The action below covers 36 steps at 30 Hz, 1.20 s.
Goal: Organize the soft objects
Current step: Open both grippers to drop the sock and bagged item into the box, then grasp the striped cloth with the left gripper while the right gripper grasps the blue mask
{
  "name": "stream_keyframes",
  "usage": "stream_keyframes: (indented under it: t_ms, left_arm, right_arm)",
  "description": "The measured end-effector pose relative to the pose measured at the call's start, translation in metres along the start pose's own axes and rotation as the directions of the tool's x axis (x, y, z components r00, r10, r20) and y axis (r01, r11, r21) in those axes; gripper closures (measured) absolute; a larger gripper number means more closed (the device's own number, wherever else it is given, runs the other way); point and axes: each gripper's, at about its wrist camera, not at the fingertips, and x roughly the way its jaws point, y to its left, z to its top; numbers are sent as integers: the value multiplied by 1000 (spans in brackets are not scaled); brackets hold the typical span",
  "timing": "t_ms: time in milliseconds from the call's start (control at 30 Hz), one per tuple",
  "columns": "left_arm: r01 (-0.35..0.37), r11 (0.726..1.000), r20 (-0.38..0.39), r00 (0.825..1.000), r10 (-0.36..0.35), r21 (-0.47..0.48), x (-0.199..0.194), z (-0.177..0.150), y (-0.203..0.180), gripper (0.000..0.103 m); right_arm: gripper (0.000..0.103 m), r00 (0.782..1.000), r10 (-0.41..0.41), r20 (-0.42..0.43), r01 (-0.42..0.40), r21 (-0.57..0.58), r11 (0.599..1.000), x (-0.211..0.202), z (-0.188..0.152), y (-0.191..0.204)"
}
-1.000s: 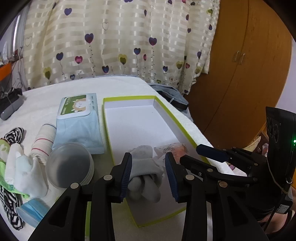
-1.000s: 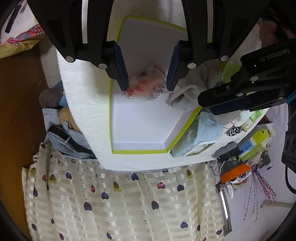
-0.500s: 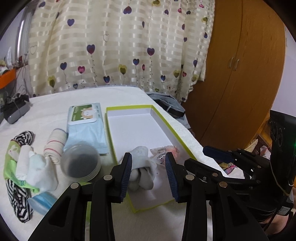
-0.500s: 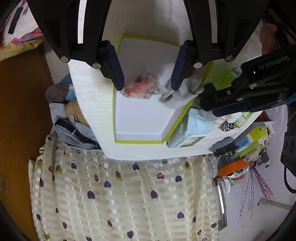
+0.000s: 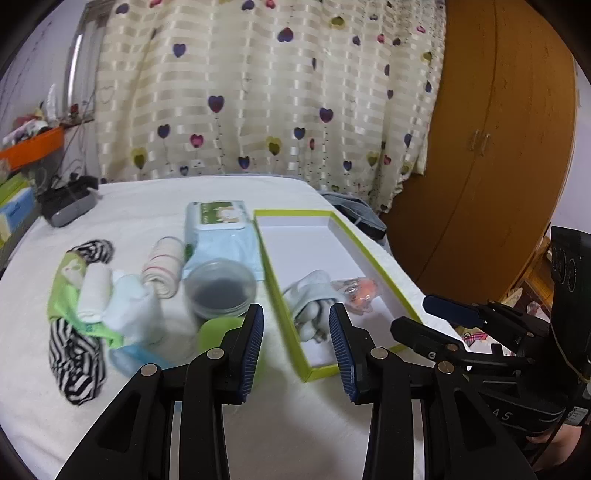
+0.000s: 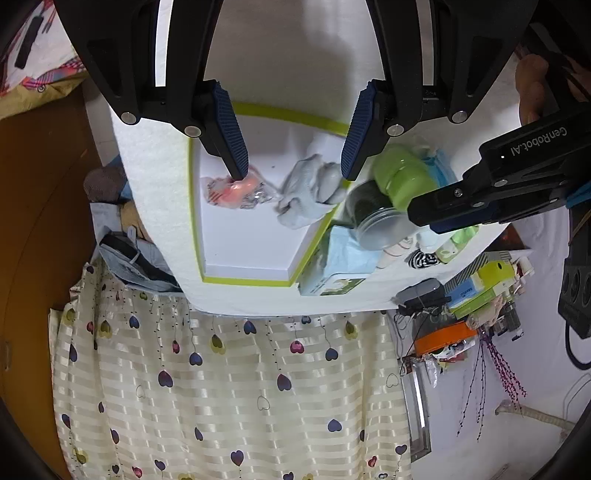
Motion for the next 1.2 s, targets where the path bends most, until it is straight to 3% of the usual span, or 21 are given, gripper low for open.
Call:
stream_keyframes:
  t_ms: [767, 1200]
  left_arm:
    - [-117, 983, 14, 993, 121, -142, -36, -29, 84, 67]
    - [-214, 953, 15, 975, 222, -213, -50, -40, 131, 67]
  right_arm:
    - [49, 990, 139, -3, -138, -114, 984, 4, -6, 70]
    - [49, 970, 240, -34, -242, -201, 949, 16, -4, 117]
